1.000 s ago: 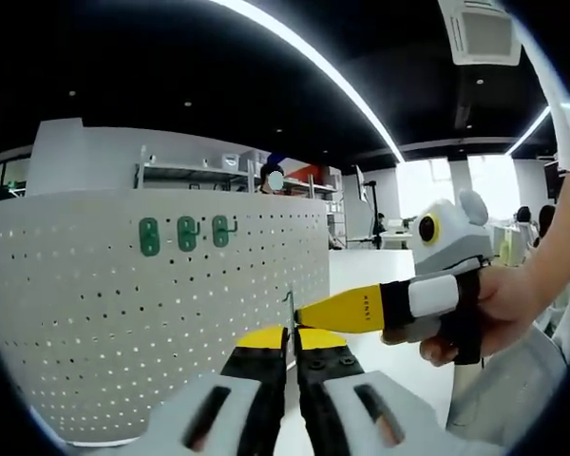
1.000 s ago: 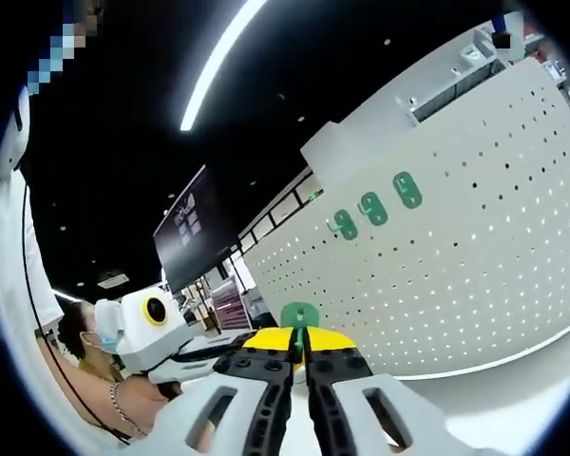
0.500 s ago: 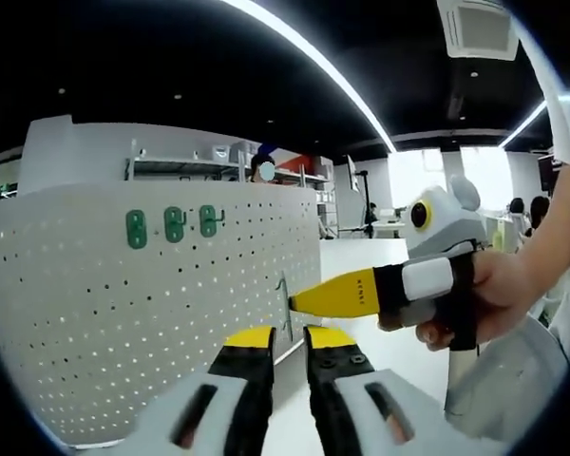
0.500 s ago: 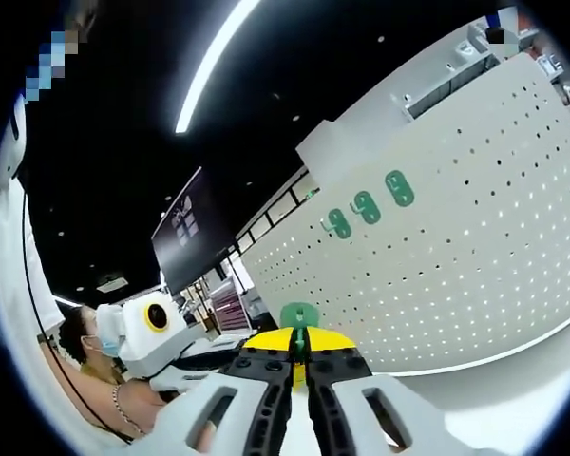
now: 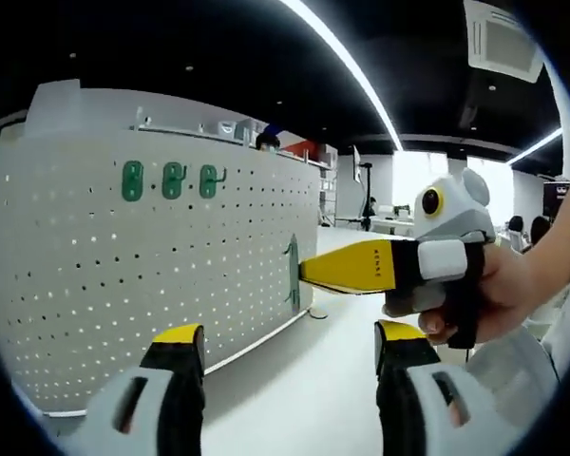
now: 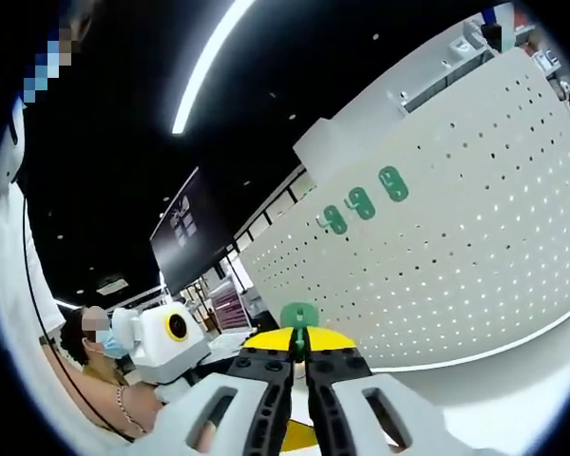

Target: Insert the hook assembly into the mounting plate slot until the hook locks in place.

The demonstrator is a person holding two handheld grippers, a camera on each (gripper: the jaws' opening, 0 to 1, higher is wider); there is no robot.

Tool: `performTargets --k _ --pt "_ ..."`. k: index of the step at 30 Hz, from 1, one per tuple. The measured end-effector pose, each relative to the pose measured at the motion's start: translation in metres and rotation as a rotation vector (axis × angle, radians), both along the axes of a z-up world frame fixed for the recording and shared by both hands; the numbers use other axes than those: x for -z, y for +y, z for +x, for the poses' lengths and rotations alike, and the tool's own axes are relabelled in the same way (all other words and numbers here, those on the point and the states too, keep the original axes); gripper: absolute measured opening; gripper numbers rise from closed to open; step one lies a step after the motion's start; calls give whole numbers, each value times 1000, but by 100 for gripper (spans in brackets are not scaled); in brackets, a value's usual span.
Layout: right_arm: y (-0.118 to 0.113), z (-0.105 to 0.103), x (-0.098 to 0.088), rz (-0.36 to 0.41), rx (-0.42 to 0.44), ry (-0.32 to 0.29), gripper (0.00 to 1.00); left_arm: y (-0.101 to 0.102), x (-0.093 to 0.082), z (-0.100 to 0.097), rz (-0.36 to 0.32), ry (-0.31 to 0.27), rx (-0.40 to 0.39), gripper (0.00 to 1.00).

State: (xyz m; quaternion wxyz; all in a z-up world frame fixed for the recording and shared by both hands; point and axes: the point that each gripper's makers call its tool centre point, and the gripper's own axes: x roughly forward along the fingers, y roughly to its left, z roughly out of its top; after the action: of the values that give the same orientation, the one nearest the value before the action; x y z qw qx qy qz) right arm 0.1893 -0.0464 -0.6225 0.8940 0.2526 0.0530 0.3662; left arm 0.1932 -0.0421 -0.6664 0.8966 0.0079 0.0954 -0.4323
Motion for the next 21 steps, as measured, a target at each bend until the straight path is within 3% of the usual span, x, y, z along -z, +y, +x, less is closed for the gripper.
performTargets --k 2,7,9,12,15,16,21 --pt "1 0 -1 0 -2 0 1 -1 -1 0 -2 -6 2 84" --pt "1 0 -1 -16 -3 -5 1 -2 2 -1 8 -1 6 82" --pt "3 -1 1 -109 -4 -35 1 -2 4 -2 14 1 7 82" --pt "1 -1 4 -349 43 -139 1 -1 3 -1 11 0 5 80" --pt "0 0 5 -492 73 -200 1 0 4 -1 15 2 0 80" --pt "0 1 6 -512 79 -211 1 0 4 -1 15 2 -1 80" --pt "-3 3 5 -473 88 -183 1 1 5 -1 15 2 -2 80"
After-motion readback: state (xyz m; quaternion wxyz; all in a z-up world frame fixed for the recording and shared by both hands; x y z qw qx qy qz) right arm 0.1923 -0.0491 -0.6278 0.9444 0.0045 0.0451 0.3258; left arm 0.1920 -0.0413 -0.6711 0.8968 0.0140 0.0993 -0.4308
